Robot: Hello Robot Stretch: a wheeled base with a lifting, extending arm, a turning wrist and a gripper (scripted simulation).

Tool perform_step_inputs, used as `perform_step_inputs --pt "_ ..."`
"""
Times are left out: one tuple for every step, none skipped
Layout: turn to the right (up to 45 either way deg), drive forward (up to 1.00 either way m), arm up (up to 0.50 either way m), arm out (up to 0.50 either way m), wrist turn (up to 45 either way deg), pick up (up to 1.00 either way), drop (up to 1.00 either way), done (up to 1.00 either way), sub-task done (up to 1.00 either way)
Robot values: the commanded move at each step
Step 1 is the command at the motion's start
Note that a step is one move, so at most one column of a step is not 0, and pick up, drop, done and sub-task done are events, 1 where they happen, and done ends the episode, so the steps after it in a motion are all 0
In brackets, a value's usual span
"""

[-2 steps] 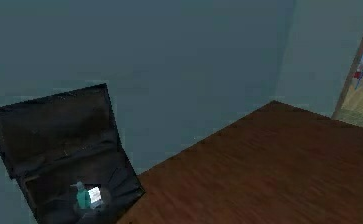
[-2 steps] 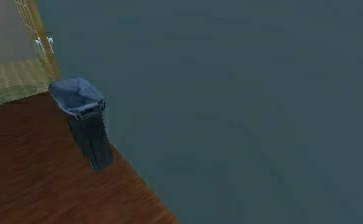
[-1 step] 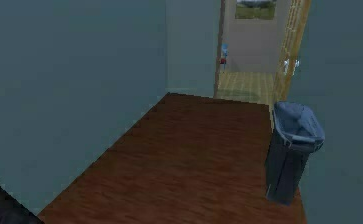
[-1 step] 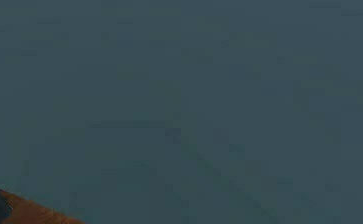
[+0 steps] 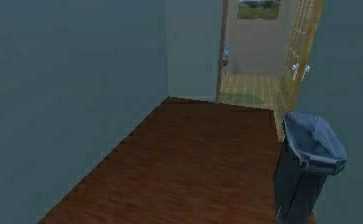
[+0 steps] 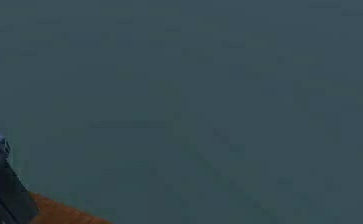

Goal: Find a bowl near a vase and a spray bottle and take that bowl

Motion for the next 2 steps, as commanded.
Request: perform_step_inputs --pt "15.0 0.00 0.00 0.00 0.0 0.00 0.00 0.00 0.00" --pt "0.0 1.00 0.00 0.00 0.0 0.00 0.00 0.00 0.00"
